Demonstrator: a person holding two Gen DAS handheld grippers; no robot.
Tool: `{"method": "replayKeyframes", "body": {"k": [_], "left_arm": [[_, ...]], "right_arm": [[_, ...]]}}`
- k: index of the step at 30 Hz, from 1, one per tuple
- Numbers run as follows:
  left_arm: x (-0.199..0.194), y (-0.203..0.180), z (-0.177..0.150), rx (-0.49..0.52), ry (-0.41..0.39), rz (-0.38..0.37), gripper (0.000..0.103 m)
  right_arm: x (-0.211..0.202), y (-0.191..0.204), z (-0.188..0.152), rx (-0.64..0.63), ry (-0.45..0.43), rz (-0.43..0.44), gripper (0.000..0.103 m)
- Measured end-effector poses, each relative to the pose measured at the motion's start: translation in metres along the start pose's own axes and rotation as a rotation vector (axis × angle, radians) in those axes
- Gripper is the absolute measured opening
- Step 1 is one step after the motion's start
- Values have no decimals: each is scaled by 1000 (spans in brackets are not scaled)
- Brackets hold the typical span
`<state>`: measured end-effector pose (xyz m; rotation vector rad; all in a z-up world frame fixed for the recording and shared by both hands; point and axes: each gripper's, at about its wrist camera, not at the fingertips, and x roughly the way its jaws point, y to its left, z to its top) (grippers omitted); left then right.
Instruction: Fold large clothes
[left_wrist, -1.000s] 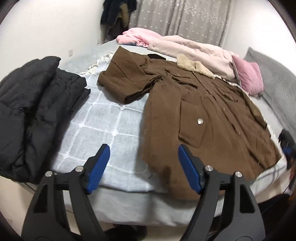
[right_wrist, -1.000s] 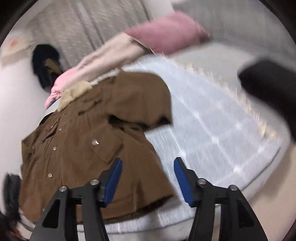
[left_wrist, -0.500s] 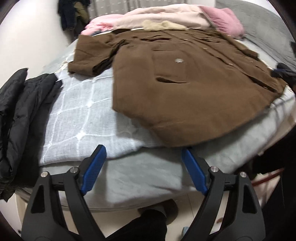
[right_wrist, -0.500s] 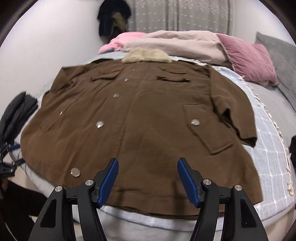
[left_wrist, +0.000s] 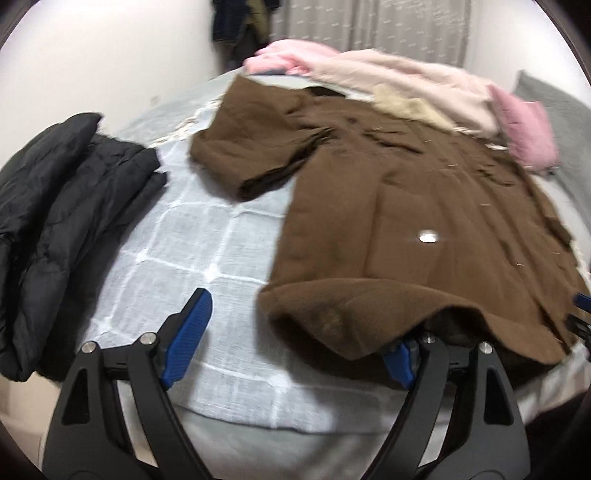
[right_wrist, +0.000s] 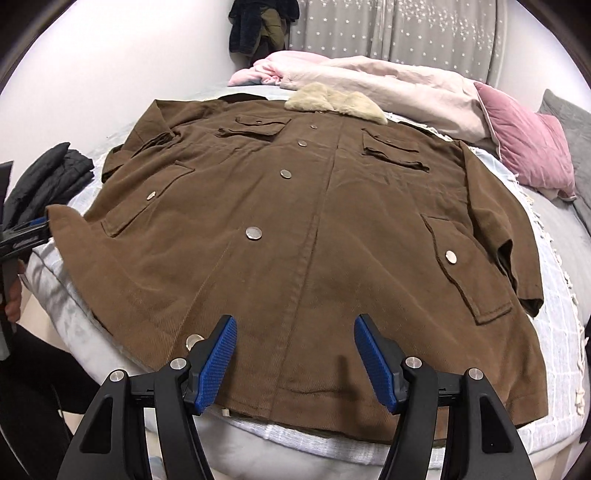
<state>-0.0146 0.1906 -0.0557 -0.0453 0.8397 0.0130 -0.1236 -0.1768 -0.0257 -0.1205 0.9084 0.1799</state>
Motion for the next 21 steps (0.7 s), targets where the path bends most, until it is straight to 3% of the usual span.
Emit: {"method": "replayKeyframes", "body": {"k": [3, 5, 7, 8, 14, 18, 20, 21], "left_arm": [[10, 1, -1, 6, 30, 120, 82], [13, 3, -3, 8, 46, 135, 67], [7, 2, -6, 20, 52, 82, 26], [4, 0, -6, 21, 52, 66, 19], [-49, -1, -5, 59, -50, 106, 15], [-56, -2, -15, 114, 2, 138, 18], [-52, -3, -24, 153, 52, 167, 23], [-49, 0, -29, 160, 84, 187, 31]], "right_arm": [[0, -2, 0, 7, 0, 1, 67], [0, -4, -1, 15, 1, -4, 67], [-1, -9, -2, 30, 1, -11, 67], [-2, -12, -2, 38, 0, -14, 67], [-10, -33, -2, 114, -16, -13, 67], [-14, -42, -1, 151, -22, -10, 67], [-16, -44, -2, 158, -24, -8, 67], [-17, -45, -2, 160, -27, -7, 67]]}}
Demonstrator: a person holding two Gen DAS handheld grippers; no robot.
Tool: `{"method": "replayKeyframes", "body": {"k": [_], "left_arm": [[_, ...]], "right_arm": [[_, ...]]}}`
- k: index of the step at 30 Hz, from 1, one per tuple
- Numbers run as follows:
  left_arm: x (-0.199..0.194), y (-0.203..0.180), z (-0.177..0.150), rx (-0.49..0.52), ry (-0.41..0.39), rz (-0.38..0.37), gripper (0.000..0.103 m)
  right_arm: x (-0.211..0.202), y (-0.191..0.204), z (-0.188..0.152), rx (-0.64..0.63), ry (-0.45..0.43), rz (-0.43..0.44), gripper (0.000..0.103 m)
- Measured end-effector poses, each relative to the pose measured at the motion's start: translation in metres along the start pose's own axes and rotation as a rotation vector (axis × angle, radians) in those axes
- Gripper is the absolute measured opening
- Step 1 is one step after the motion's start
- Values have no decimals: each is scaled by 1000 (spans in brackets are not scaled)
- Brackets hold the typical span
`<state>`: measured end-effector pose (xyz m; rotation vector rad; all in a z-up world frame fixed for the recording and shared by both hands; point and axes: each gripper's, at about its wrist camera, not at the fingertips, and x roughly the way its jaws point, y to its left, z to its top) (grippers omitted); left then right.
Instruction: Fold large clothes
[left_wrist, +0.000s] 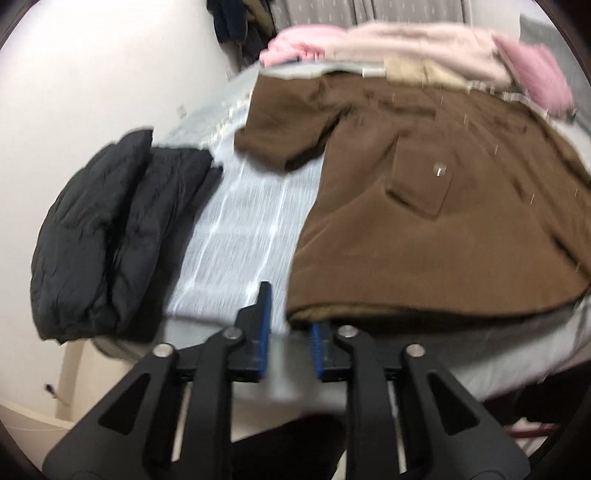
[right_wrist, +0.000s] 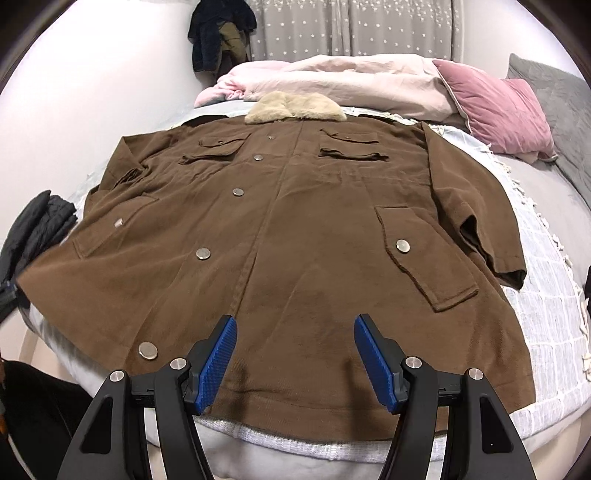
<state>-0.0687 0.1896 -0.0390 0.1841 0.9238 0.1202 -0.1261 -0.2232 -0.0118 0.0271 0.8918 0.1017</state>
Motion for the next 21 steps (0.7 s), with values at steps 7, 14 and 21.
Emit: {"method": "replayKeyframes", "body": {"k": [7, 14, 21], "left_arm": [[-16, 25, -17, 2, 24, 127, 49], [-49, 6, 16, -45, -117, -206, 75], [11, -87, 60, 100, -78, -378, 77]], "right_arm": [[-4, -7, -2, 7, -1, -26, 67], [1, -23, 6, 105, 6, -3, 67], [36, -37, 1, 176, 105, -39, 67]]}}
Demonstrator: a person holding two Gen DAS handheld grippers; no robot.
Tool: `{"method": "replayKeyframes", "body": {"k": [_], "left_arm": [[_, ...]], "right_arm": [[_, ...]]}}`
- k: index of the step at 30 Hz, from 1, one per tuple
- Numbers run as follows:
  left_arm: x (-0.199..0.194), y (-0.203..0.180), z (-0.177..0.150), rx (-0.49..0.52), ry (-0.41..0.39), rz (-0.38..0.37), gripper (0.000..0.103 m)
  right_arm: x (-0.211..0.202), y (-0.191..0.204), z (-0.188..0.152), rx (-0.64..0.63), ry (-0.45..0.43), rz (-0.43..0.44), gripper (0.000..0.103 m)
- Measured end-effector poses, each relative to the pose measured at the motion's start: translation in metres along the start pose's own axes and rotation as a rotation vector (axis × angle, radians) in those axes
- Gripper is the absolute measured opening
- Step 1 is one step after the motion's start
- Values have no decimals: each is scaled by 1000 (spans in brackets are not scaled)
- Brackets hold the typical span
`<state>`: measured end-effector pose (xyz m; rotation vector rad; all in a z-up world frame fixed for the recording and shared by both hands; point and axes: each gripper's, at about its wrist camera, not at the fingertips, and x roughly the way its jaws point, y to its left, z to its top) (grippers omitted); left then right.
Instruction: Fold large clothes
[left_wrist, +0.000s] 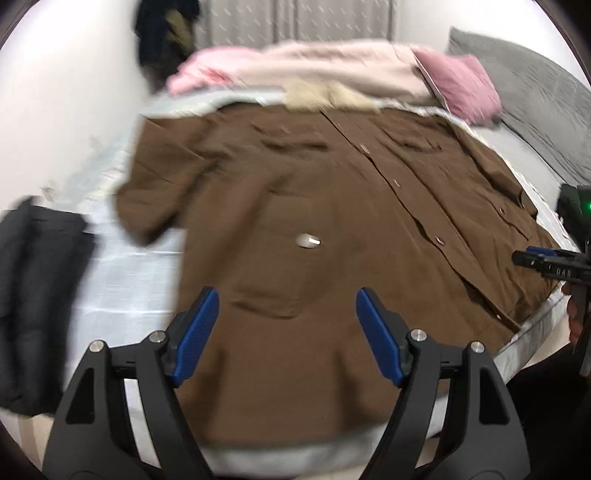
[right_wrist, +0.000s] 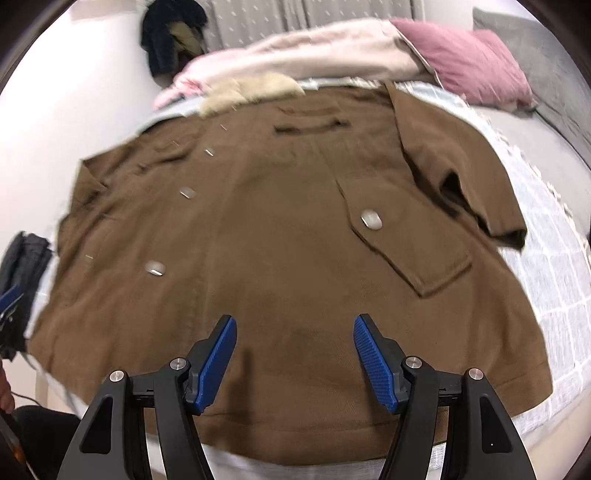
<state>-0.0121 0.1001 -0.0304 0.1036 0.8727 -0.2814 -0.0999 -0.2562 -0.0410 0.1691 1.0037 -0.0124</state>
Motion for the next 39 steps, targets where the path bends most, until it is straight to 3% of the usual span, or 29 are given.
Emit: {"method": "replayKeyframes", "body": {"k": [3, 5, 7, 9, 14, 18, 22, 25, 28, 31, 34, 38, 39], "left_arm": [[44, -17, 1, 6, 151, -59, 77], [56, -25, -11, 28, 233, -54, 80], [48, -29, -31, 56, 178, -54, 83], [38, -33, -41, 101, 175, -42, 84], [19, -32, -30, 66, 251, -99, 83], [6, -56, 1, 109, 182, -169, 83], [10, -101, 39, 172, 141, -187, 83], [17, -121, 62, 155, 128, -289, 83], [26, -139, 70, 170, 9, -389, 83], [45, -146, 69, 230, -28, -298, 83], [60, -143, 79, 200, -25, -222, 83], [77, -133, 96, 92, 24, -262, 83], [81, -130, 98, 63, 34, -264, 83]], "right_arm": [[15, -12, -9, 6, 50, -30, 67], [14, -15, -21, -27, 20, -17, 69], [9, -9, -38, -138, -13, -40, 73], [-1, -4, -57, -244, -63, -80, 77], [-19, -20, -57, -216, -24, 3, 78], [-47, -32, -32, -161, -95, 14, 78], [-56, -49, -4, -135, -115, -83, 78], [-50, -68, 16, -86, -103, -105, 78], [-38, -88, 33, -38, -88, -150, 78], [-21, -103, 55, -5, -73, -154, 78], [-4, -113, 72, 16, -57, -140, 78], [28, -121, 91, 53, 13, -116, 76], [33, -122, 93, 60, 28, -119, 60]]}}
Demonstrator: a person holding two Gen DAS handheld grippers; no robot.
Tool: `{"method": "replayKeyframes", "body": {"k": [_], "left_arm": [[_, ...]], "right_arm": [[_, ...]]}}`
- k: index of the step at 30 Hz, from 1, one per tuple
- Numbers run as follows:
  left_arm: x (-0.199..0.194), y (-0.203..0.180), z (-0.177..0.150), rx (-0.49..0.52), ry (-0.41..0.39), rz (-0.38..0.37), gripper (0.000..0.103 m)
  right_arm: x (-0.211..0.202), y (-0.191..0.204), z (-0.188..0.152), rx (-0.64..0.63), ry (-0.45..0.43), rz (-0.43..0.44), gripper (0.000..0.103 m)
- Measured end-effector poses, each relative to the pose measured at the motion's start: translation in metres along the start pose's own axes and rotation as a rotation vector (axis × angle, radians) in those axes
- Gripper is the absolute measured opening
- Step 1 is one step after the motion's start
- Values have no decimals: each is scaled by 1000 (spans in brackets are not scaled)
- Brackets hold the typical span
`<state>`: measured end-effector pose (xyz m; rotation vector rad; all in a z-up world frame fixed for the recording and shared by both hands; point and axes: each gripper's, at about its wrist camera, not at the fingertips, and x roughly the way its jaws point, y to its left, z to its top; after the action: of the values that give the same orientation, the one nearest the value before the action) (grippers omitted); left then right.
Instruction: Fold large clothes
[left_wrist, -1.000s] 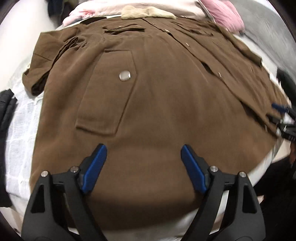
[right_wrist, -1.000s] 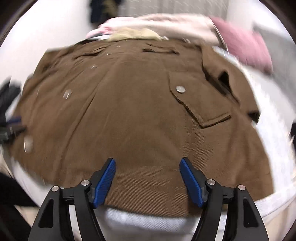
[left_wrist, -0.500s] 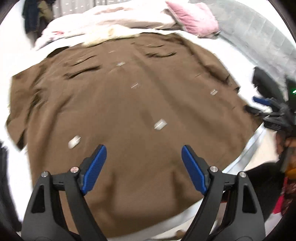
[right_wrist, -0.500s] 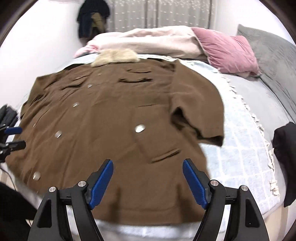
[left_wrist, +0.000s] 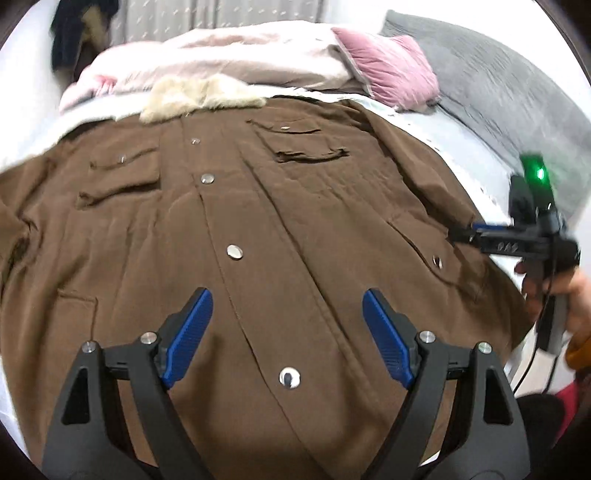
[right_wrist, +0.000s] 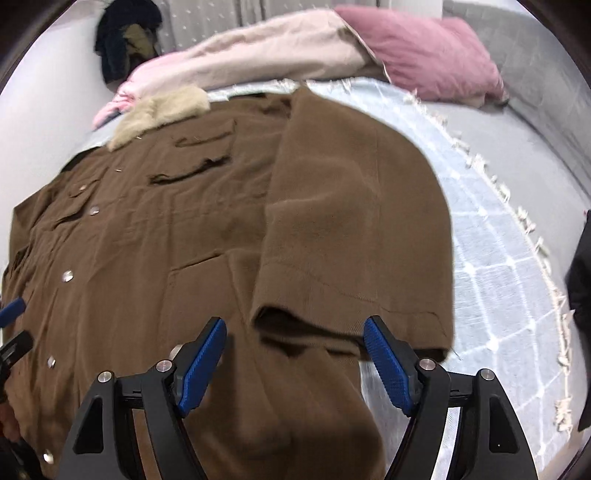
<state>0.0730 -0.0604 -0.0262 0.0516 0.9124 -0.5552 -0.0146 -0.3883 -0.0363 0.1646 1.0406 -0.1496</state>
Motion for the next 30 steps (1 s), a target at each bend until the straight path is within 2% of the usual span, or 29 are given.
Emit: {"method": "replayKeyframes", "body": {"k": [1, 2, 5, 6, 9, 11, 15, 17, 20, 23, 25, 28, 30], "left_arm": [[2, 4, 0, -21, 4, -1, 83], [4, 10, 3, -46, 6, -1, 83], [5, 21, 7, -87, -15, 23, 83], [4, 25, 9, -91, -27, 37, 83], [3, 38, 14, -86, -65, 80, 83], [-2, 48, 15, -98, -96, 102, 83], [-9, 70, 17, -145, -136, 108, 83], [-9, 78, 19, -169, -151, 109, 83], [-10, 87, 22, -187, -172, 115, 83], [-9, 92, 22, -178, -182, 140, 83], [-8, 94, 21, -172, -181, 167, 83], [-7, 96, 19, -177, -178, 168, 83], [-5, 97, 19, -177, -176, 170, 83]], "right_arm": [[4, -1, 4, -2, 20, -6, 30], [6, -3, 8, -9, 41, -7, 21], [-7, -21, 33, 10, 48, -34, 14], [-20, -33, 48, 21, 16, -76, 6], [-51, -67, 84, 74, -62, -179, 6], [-76, -96, 115, 117, -128, -293, 5], [-105, -138, 165, 170, -222, -461, 5], [-108, -154, 188, 193, -249, -518, 5], [-100, -178, 218, 232, -268, -573, 4], [-74, -204, 249, 245, -282, -652, 3], [-54, -219, 268, 247, -291, -715, 0], [-22, -242, 290, 235, -298, -845, 0], [-8, -264, 289, 291, -302, -828, 1]]}}
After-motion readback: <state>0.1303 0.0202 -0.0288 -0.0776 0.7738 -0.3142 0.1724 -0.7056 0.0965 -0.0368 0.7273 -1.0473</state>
